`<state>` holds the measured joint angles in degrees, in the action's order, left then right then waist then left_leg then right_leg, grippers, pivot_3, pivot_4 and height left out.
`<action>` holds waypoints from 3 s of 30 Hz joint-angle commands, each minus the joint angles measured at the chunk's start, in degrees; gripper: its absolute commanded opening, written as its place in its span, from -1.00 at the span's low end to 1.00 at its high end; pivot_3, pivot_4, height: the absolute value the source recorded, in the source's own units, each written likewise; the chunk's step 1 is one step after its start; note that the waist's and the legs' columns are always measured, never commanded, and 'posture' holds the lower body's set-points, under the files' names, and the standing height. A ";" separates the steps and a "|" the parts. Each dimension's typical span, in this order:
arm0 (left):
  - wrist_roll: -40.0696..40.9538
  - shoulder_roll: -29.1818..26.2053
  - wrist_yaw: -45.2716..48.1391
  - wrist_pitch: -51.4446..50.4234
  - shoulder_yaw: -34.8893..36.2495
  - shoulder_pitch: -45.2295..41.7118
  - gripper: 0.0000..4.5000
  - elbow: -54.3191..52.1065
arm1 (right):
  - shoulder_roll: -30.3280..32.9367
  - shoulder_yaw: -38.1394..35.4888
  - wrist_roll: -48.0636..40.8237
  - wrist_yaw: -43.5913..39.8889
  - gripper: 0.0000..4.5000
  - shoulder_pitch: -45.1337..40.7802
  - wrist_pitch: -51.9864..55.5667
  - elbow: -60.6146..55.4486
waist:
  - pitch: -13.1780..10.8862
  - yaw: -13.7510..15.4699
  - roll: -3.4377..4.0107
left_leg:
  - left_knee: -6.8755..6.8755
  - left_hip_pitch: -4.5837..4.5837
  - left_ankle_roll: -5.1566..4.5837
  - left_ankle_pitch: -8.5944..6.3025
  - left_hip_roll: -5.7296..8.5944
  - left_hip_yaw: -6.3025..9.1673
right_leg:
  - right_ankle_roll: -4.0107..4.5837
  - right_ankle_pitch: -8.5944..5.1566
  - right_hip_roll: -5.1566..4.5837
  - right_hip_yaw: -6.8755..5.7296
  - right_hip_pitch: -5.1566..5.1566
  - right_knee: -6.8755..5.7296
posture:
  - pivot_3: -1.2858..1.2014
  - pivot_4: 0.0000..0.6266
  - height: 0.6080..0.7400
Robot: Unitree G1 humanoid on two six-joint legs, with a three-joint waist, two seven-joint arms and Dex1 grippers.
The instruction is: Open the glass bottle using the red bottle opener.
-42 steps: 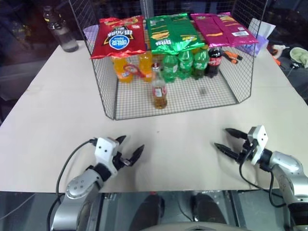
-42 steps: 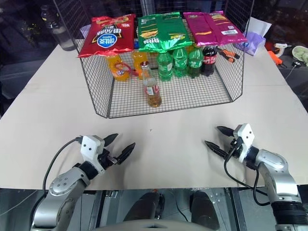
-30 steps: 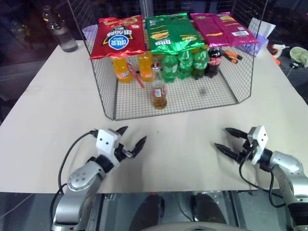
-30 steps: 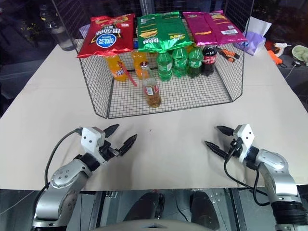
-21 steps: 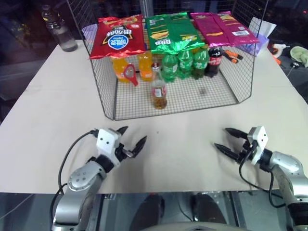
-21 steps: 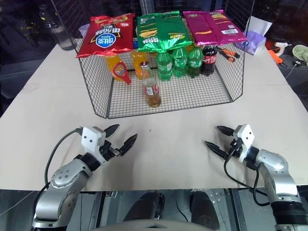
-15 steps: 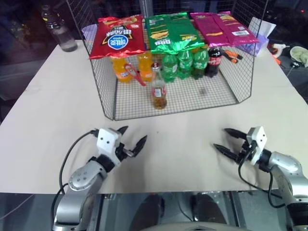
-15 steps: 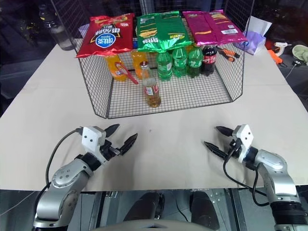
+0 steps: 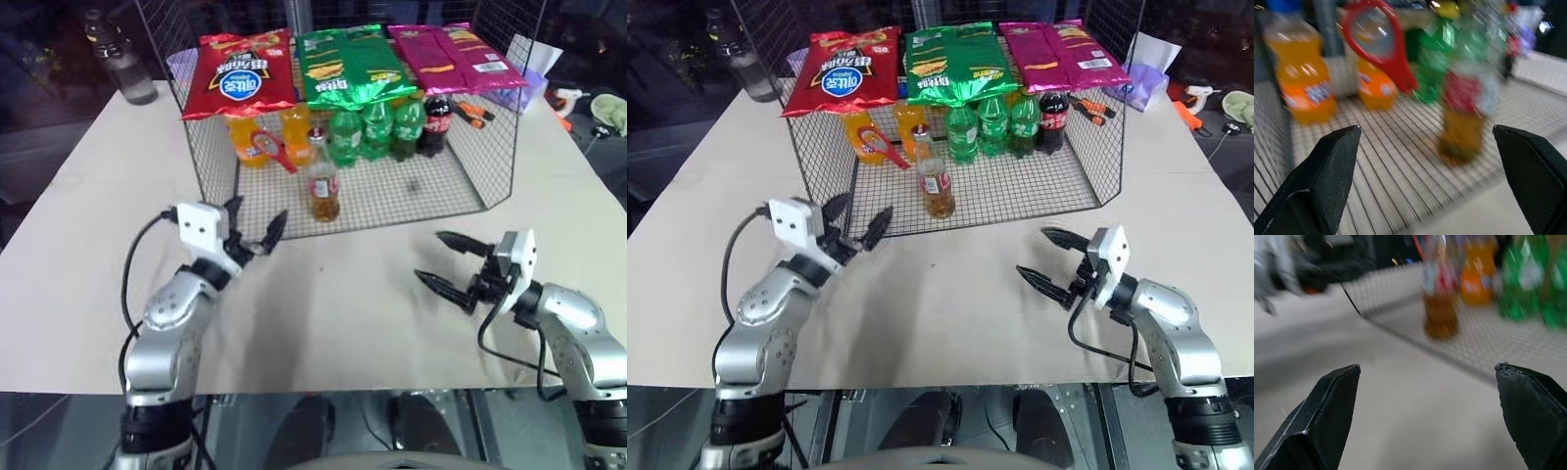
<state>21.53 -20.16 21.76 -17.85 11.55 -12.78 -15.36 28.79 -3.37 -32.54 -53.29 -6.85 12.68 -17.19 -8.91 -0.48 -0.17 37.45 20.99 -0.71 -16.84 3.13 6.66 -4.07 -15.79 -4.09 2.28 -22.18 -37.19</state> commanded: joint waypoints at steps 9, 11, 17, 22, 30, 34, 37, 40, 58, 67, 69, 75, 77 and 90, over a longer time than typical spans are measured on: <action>0.21 -0.92 0.31 5.15 3.28 -12.60 1.00 12.38 | -1.19 -0.16 -4.00 6.54 0.98 -4.47 4.87 -10.39 | 0.06 -0.02 -0.10 | 0.61 0.95 0.02 0.02 0.06 0.03 | 0.00 0.00 0.00 -0.01 -1.00 -0.61 | 0.03 -0.52 1.00; -0.16 -0.81 0.73 6.37 2.95 -14.73 1.00 15.16 | -1.21 0.11 -3.53 6.90 0.98 -4.20 4.57 -10.60 | 0.06 0.01 -0.10 | 0.84 1.06 0.06 0.05 0.08 0.03 | -0.01 0.01 0.00 -0.01 -1.10 -0.81 | 0.03 -0.52 1.00; -0.03 -0.55 3.06 8.77 1.84 -19.81 1.00 21.13 | -1.27 1.14 -2.62 8.03 0.98 -4.04 4.28 -12.00 | 0.06 0.29 -0.11 | 1.01 0.88 0.11 0.11 0.17 0.10 | -0.08 0.06 0.00 -0.04 -0.92 -1.15 | 0.03 -0.52 1.00; -0.16 -0.75 4.00 10.03 2.03 -20.45 1.00 23.32 | -1.41 2.34 -2.02 8.59 0.98 -4.64 4.18 -13.66 | 0.07 0.43 -0.11 | 1.08 0.86 0.14 0.14 0.21 0.11 | -0.08 0.06 -0.01 -0.02 -0.93 -1.31 | 0.03 -0.52 1.00; -0.18 -0.92 4.82 11.03 2.13 -20.60 1.00 24.88 | -2.18 3.83 -2.18 9.88 0.98 -7.82 4.86 -14.96 | 0.07 0.46 -0.12 | 1.14 0.85 0.15 0.14 0.24 0.13 | -0.08 0.06 -0.02 -0.01 -0.93 -1.38 | 0.03 -0.52 1.00; -1.12 -0.76 5.17 12.01 1.46 -22.73 1.00 28.30 | -2.58 4.35 -2.32 10.15 0.98 -8.72 5.04 -14.60 | 0.07 0.66 -0.12 | 1.16 0.85 0.15 0.15 0.25 0.15 | -0.08 0.06 -0.03 -0.02 -0.92 -1.39 | 0.03 -0.52 1.00; -2.41 -0.39 5.74 12.53 -0.02 -24.28 1.00 30.51 | -2.62 4.39 -1.99 10.14 0.98 -8.63 4.86 -14.28 | 0.08 1.21 -0.13 | 1.23 0.83 0.22 0.20 0.28 0.19 | -0.08 0.06 -0.02 -0.06 -0.92 -1.57 | 0.03 -0.52 1.00; -2.83 0.19 7.20 13.48 -1.06 -24.30 1.00 30.05 | -2.56 4.37 -1.87 10.26 0.98 -8.52 4.85 -14.27 | 0.08 1.32 -0.13 | 1.26 0.80 0.24 0.23 0.31 0.23 | -0.08 0.06 -0.03 -0.06 -0.90 -1.65 | 0.03 -0.52 1.00; -2.49 5.02 2.27 10.86 -2.39 -15.99 1.00 15.00 | -2.00 3.93 -0.98 9.66 0.98 -6.12 4.37 -13.26 | -0.02 -0.14 -0.30 | 1.28 1.18 0.24 0.23 0.28 0.18 | -0.07 0.06 -0.02 0.03 -1.28 -1.60 | 0.03 -0.52 1.00; -3.42 4.73 0.39 11.17 -1.93 -17.23 1.00 18.05 | -1.83 4.14 -0.09 9.68 0.98 -5.66 4.30 -13.02 | -0.02 -0.16 -0.30 | 1.28 1.19 0.24 0.23 0.28 0.16 | -0.07 0.06 -0.01 0.03 -1.28 -1.60 | 0.03 -0.52 1.00; -3.70 4.52 0.09 11.49 -1.71 -18.02 1.00 19.08 | -1.89 4.18 0.13 9.68 0.98 -5.51 4.25 -12.98 | -0.02 -0.16 -0.30 | 1.28 1.19 0.24 0.23 0.28 0.17 | -0.07 0.06 -0.01 0.03 -1.28 -1.60 | 0.03 -0.52 1.00; -3.94 3.82 0.11 12.56 -1.36 -20.51 1.00 22.96 | -2.18 4.61 1.07 10.11 0.98 -4.98 4.16 -13.30 | -0.02 -0.16 -0.30 | 1.28 1.19 0.24 0.23 0.29 0.16 | -0.07 0.06 -0.02 0.03 -1.28 -1.60 | 0.03 -0.52 1.00; -4.11 3.62 0.14 12.96 -1.33 -20.94 1.00 23.95 | -2.31 4.71 1.26 10.31 0.98 -4.97 4.18 -13.36 | -0.02 -0.22 -0.30 | 1.28 1.19 0.24 0.23 0.29 0.16 | -0.07 0.06 -0.01 0.03 -1.29 -1.60 | 0.03 -0.52 1.00; -3.64 2.88 0.40 14.03 -0.13 -22.08 -0.96 25.41 | -2.89 5.11 2.04 10.82 1.00 -4.61 4.05 -13.30 | -0.02 -0.22 -0.30 | 1.28 1.19 0.24 0.23 0.29 0.16 | -0.07 0.06 -0.02 0.03 -1.29 -1.60 | 0.03 -0.52 1.00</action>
<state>17.67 -16.57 22.12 -4.76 10.82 -33.63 11.30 26.19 1.83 -30.20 -42.78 -11.45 17.56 -28.97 -8.93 -0.70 -0.47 38.74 22.18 -0.47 -16.61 3.42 6.83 -4.14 -15.73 -4.11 2.31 -23.47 -38.79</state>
